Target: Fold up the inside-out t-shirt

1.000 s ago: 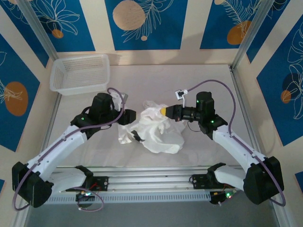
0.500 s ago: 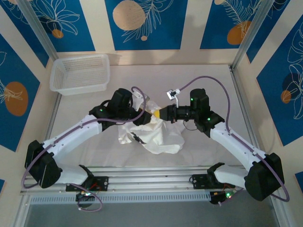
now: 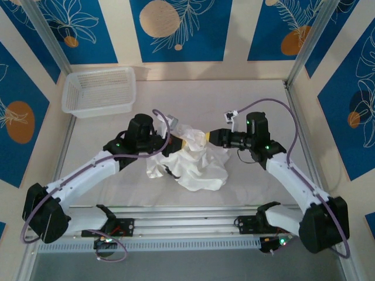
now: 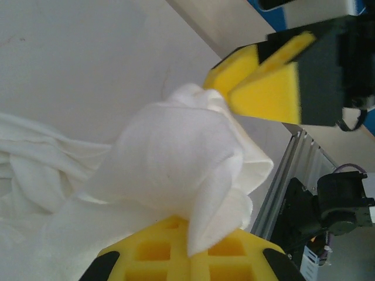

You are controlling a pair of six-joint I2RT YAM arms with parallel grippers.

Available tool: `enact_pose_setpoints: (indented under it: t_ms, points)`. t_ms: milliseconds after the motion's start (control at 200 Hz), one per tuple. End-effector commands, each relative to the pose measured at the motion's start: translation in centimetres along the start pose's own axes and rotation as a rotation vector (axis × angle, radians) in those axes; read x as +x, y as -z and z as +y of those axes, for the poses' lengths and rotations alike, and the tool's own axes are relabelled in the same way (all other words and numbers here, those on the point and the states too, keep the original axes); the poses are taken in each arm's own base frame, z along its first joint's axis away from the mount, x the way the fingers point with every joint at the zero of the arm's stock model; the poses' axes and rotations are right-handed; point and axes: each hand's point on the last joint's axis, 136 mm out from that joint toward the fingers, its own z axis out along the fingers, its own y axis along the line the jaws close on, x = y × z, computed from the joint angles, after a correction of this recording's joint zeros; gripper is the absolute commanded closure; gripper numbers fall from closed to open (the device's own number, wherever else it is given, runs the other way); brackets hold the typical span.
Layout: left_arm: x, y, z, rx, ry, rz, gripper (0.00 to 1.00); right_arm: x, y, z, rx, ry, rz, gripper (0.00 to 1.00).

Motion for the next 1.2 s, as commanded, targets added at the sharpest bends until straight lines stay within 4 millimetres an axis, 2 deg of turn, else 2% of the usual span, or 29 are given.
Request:
enact_pose_setpoints:
  t_ms: [0, 85, 165, 300, 405, 485, 575, 635, 705, 810, 850, 895, 980, 1060, 1140, 1195]
  points:
    - [-0.3, -0.5, -0.3, 0.045, 0.020, -0.015, 1.00, -0.1, 2.1, 0.7, 0.117, 0.138, -0.127, 0.53]
    - [-0.5, -0.7, -0.2, 0.045, 0.022, -0.015, 1.00, 0.8, 2.4, 1.1, 0.169, 0.206, -0.190, 0.53]
    - [-0.5, -1.0, 0.0, 0.035, 0.031, -0.006, 1.00, 1.6, 2.3, 0.3, 0.231, 0.146, -0.235, 0.53]
    - [-0.4, -1.2, 0.4, 0.021, 0.046, 0.003, 1.00, 3.7, 0.8, 0.8, 0.236, 0.146, -0.194, 0.41]
    - [-0.3, -1.2, 0.5, 0.018, 0.050, 0.005, 1.00, 4.2, -0.2, -0.4, 0.314, 0.162, -0.166, 0.37]
    - [-0.4, -1.1, 0.5, 0.012, 0.056, 0.000, 1.00, 3.9, -0.5, -1.6, 0.395, 0.177, -0.152, 0.46]
    - [-0.5, -0.7, 0.4, 0.007, 0.057, -0.003, 1.00, 3.2, -0.4, -2.2, 0.435, 0.195, -0.155, 0.80]
    - [-0.3, -0.3, 1.0, -0.034, 0.054, 0.006, 1.00, 3.2, -0.2, -1.9, 0.411, 0.206, -0.156, 0.94]
    - [0.1, 0.4, 3.1, -0.117, 0.080, 0.008, 1.00, 3.5, 0.1, -1.3, 0.356, 0.219, -0.149, 1.00]
    - [0.8, 1.7, 7.1, -0.213, 0.177, 0.005, 1.00, 3.8, 0.9, 0.6, 0.238, 0.236, -0.146, 1.00]
    - [1.1, 1.7, 8.1, -0.214, 0.192, 0.010, 1.00, 4.0, 1.1, 1.6, 0.178, 0.253, -0.139, 1.00]
    - [1.4, 1.2, 8.1, -0.185, 0.178, 0.023, 1.00, 4.1, 1.2, 2.7, 0.113, 0.269, -0.134, 1.00]
    - [1.5, 0.5, 7.1, -0.103, 0.155, 0.041, 0.81, 3.6, 1.5, 3.9, 0.060, 0.265, -0.130, 1.00]
    - [1.2, 1.2, 6.8, -0.119, 0.118, 0.029, 0.62, 2.8, 1.5, 4.5, 0.048, 0.253, -0.130, 1.00]
    - [0.5, 3.2, 7.0, -0.210, 0.063, 0.001, 0.54, 2.3, 1.4, 5.2, 0.029, 0.256, -0.120, 1.00]
    - [-0.1, 4.7, 6.3, -0.247, 0.012, -0.031, 0.52, 2.2, 1.1, 5.5, 0.021, 0.259, -0.104, 1.00]
